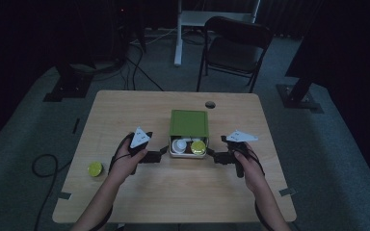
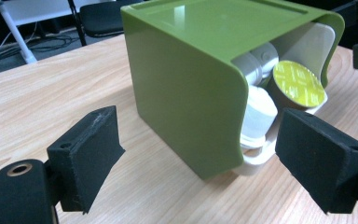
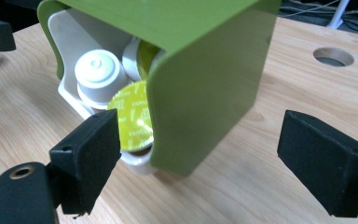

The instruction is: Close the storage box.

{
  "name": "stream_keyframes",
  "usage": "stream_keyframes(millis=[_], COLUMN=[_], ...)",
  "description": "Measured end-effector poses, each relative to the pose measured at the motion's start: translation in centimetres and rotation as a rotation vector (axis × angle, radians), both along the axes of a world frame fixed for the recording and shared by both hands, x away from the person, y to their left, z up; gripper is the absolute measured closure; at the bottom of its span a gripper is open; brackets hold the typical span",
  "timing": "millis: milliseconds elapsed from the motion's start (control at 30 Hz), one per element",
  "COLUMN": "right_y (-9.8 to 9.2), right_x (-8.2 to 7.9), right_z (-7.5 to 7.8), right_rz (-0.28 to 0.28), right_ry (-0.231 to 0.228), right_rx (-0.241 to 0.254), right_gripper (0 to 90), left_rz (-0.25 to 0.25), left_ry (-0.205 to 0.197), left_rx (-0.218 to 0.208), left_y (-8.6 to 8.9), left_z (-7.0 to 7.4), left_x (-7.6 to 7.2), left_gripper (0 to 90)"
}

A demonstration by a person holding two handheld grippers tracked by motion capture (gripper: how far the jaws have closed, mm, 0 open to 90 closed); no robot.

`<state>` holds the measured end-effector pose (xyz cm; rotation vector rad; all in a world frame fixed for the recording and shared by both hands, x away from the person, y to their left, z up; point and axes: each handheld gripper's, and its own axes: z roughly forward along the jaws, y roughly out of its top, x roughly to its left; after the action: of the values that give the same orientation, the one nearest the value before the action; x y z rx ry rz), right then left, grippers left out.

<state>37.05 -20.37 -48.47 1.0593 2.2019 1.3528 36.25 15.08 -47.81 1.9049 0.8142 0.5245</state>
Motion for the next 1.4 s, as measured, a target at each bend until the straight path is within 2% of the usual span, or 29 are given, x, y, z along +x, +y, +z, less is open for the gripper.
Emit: stream_keyframes(millis=[267, 700, 800, 967, 1400], right_y=[-1.6, -4.7, -5.3, -6.6, -9.2], right_x=[-1.1, -3.0, -3.5, -4.5, -6.6], right_z=[-0.6, -2.0, -2.2, -2.7, -4.6], right_rz=[-0.03, -0.085, -0.091, -0.115, -0.168], right_ry=[-0.002, 0.024, 0.034, 0.039, 0.09], right_rx=[-0.031, -0.031, -0.034, -0.045, -0.057], right_gripper=[12.8, 12.8, 12.8, 12.9, 12.9], left_rz=[-0.014, -0.009, -0.014, -0.022, -0.015], left_ry=[0.024, 0.067, 0.082, 0.117, 0.16], left_rx=[0.017, 0.04, 0.041, 0.069, 0.105], left_y=[0.7, 1.9, 2.1, 2.6, 3.8], left_z=[-0.9, -2.8, -3.3, -4.2, -5.3], left_x=[-0.8, -2.4, -2.8, -3.4, -4.9], left_gripper=[14.2, 14.2, 14.2, 14.2, 14.2])
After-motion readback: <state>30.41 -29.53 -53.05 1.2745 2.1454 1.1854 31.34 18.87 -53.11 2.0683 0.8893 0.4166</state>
